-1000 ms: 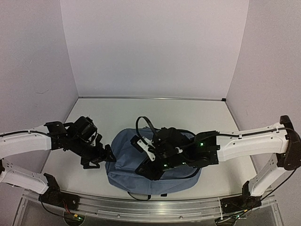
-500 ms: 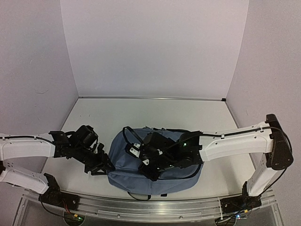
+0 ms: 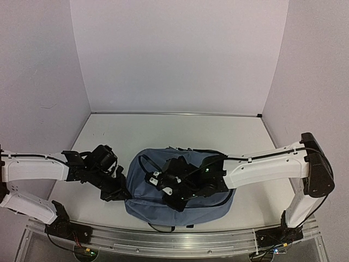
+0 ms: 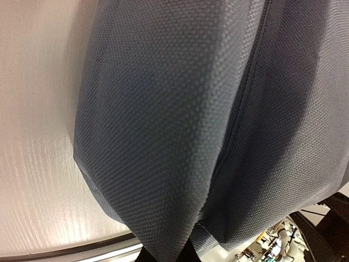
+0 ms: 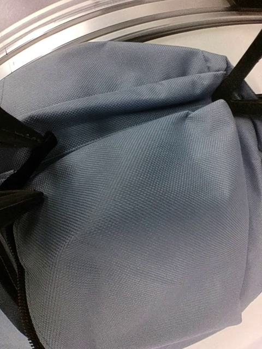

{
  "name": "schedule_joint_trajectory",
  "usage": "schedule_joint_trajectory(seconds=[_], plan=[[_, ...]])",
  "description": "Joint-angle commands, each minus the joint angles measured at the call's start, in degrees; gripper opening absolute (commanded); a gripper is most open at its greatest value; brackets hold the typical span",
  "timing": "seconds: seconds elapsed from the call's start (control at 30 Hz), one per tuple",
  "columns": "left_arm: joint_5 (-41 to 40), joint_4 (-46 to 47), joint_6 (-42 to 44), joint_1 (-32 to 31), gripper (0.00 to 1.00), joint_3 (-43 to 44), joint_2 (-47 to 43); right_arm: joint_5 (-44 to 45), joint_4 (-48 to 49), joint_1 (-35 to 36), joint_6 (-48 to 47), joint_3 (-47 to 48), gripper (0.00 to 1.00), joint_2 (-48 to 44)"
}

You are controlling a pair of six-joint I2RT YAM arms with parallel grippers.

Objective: Pack the student bag
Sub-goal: Zip the student bag at the center of the board.

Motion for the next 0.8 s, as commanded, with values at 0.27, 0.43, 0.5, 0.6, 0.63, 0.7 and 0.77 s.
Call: schedule_joint_trajectory(seconds=[0.27,0.43,0.5,0.6,0.63,0.7,0.77], plan=[[-3.80,-2.94,3.07,1.23,0.00,4.68,0.29,2.33,-1.90,2.02,-1.23,2.00,0.35,2.52],[-4.17,-3.17,3.38,1.44,0.00,4.86,-0.03,6.27,-1.08,2.02,-1.04,2.81,0.27,3.91],[-4.35,-3.16,3.73,1.70,0.00,5.15,0.11,9.12,0.46,2.02,-0.04,2.74,0.17,3.86],[-4.72,-3.09,4.30,2.03,0.00,5.77,0.52,12.34,3.30,2.02,2.31,2.54,0.04,2.24],[-5.00,-3.18,4.51,2.11,0.00,6.05,0.77,12.08,3.96,2.02,3.40,2.89,0.02,1.53],[-5.62,-3.68,5.16,2.17,0.00,6.70,1.15,10.51,5.40,2.02,5.40,3.65,0.00,0.02],[-6.50,-4.20,5.98,2.18,0.00,7.30,1.45,9.51,6.79,2.00,7.80,4.43,0.00,-1.03]])
